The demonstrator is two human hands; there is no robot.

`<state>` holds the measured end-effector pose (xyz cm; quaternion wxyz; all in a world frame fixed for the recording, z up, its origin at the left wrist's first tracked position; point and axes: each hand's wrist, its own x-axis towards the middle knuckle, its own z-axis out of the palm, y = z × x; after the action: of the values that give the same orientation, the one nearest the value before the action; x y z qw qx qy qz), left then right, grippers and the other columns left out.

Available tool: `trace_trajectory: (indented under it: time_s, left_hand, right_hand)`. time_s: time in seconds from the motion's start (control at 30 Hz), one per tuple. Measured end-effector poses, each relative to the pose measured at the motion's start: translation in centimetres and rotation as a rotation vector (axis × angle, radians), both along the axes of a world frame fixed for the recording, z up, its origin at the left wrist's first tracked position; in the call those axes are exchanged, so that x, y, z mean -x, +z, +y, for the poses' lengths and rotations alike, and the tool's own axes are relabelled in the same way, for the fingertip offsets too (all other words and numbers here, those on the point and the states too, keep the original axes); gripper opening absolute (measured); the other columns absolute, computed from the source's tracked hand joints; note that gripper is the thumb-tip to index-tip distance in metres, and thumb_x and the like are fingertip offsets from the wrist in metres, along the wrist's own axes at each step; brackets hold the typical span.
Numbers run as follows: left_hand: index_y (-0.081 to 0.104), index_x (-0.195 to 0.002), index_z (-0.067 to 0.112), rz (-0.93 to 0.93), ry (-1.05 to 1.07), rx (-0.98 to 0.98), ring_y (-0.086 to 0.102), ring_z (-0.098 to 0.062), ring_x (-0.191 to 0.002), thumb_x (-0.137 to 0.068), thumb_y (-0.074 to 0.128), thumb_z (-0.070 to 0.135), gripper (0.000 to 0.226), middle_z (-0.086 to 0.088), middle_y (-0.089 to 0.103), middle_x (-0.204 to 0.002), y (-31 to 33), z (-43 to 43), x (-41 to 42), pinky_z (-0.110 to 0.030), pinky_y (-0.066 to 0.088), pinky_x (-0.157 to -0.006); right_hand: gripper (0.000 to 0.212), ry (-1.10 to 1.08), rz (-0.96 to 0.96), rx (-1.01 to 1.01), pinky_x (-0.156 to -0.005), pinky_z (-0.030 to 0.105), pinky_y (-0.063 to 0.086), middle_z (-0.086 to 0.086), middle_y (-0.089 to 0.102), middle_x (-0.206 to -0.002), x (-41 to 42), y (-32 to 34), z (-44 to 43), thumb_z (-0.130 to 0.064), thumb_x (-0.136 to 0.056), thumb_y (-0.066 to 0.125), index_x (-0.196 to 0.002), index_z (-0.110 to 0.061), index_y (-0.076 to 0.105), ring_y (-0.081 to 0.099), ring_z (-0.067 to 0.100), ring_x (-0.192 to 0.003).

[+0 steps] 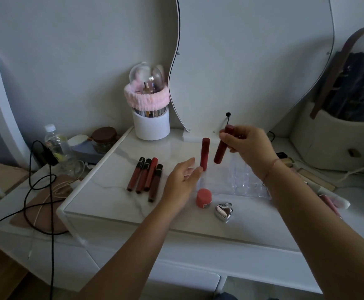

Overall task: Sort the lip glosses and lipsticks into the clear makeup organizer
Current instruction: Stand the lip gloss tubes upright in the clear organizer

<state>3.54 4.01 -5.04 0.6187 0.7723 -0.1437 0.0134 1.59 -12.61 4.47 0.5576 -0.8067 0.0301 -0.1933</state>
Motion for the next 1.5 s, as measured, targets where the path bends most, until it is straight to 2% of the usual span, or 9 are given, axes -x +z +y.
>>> trace_trajectory:
  time_s: [0.17,0.33,0.5,0.67,1.03,1.17,1.27,1.33,1.5]
  left_hand:
    - [0.057,-0.128,0.018,-0.013,-0.035,-0.073,0.06,-0.01,-0.108,-0.091,0.058,0.012,0.038,-0.003,0.062,-0.124,-0.5,-0.2,-0.3,-0.01,0.046,-0.082]
    - [0.055,-0.13,0.017,-0.026,-0.041,-0.082,0.06,-0.01,-0.106,-0.09,0.058,0.012,0.04,-0.005,0.061,-0.123,-0.6,-0.1,-0.3,-0.013,0.045,-0.086]
    - [0.054,-0.131,0.018,-0.039,-0.031,-0.094,0.059,-0.006,-0.101,-0.091,0.058,0.011,0.041,-0.002,0.06,-0.122,-0.7,-0.1,-0.3,-0.005,0.043,-0.081]
    - [0.054,-0.131,0.017,-0.035,-0.028,-0.1,0.06,-0.009,-0.105,-0.091,0.057,0.012,0.041,-0.001,0.06,-0.124,-0.6,-0.1,-0.2,-0.016,0.046,-0.089]
    - [0.055,-0.13,0.018,-0.016,-0.026,-0.12,0.058,-0.006,-0.104,-0.089,0.061,0.017,0.041,0.001,0.061,-0.122,-0.4,0.2,0.2,-0.011,0.045,-0.085]
    - [0.064,-0.116,0.015,-0.23,0.185,-0.281,0.056,-0.007,-0.089,-0.085,0.067,0.018,0.031,0.001,0.062,-0.109,0.0,2.2,0.7,-0.008,0.042,-0.072]
    - [0.068,-0.099,0.014,-0.349,0.504,-0.507,0.055,-0.024,-0.091,-0.081,0.07,0.02,0.019,-0.006,0.062,-0.099,0.2,4.7,0.8,-0.031,0.045,-0.078]
    - [0.067,-0.098,0.013,-0.316,0.583,-0.639,0.053,-0.03,-0.094,-0.08,0.071,0.026,0.022,-0.008,0.061,-0.099,0.3,5.8,0.8,-0.039,0.043,-0.082]
    - [0.065,-0.103,0.016,-0.239,0.595,-0.789,0.053,-0.027,-0.099,-0.082,0.066,0.035,0.028,-0.007,0.06,-0.106,0.3,6.1,1.1,-0.038,0.039,-0.088]
  right_hand:
    - [0.021,-0.034,0.019,0.24,-0.07,0.017,0.051,-0.002,0.068,-0.088,-1.8,-1.1,-0.4,-0.018,-0.08,0.068,-0.101,-0.014,0.066,0.063,0.012,-0.077]
    - [0.026,0.007,0.003,0.429,-0.086,0.029,0.053,0.003,0.071,-0.095,-2.9,-1.2,0.0,-0.012,-0.076,0.071,-0.102,-0.011,0.066,0.066,0.016,-0.088]
    - [0.027,0.039,0.023,0.522,-0.087,0.026,0.049,0.003,0.071,-0.098,-3.1,-1.7,0.1,-0.012,-0.077,0.069,-0.104,-0.012,0.067,0.063,0.013,-0.087]
    - [0.027,0.044,0.03,0.509,-0.085,0.024,0.048,0.003,0.07,-0.097,-3.1,-1.9,0.0,-0.011,-0.076,0.069,-0.103,-0.011,0.067,0.062,0.012,-0.085]
    - [0.037,0.044,0.049,0.523,-0.086,0.025,0.049,0.005,0.067,-0.101,-2.9,-2.1,-0.1,-0.015,-0.078,0.07,-0.113,-0.011,0.062,0.06,0.014,-0.088]
    - [0.045,0.005,0.01,0.467,-0.079,0.02,0.049,0.003,0.063,-0.1,-2.1,-1.9,-0.5,-0.018,-0.078,0.069,-0.12,-0.01,0.056,0.059,0.013,-0.086]
    - [0.041,-0.04,-0.044,0.393,-0.066,0.011,0.046,0.002,0.061,-0.097,-1.2,-2.0,-0.4,-0.02,-0.079,0.068,-0.118,-0.012,0.056,0.059,0.01,-0.081]
    - [0.039,-0.06,-0.06,0.327,-0.061,0.01,0.047,0.001,0.062,-0.095,-0.7,-2.2,-0.3,-0.02,-0.08,0.068,-0.116,-0.013,0.057,0.058,0.007,-0.078]
    - [0.038,-0.061,-0.056,0.252,-0.074,0.019,0.051,0.003,0.064,-0.096,-0.1,-2.8,0.2,-0.02,-0.08,0.068,-0.116,-0.012,0.058,0.06,0.01,-0.081]
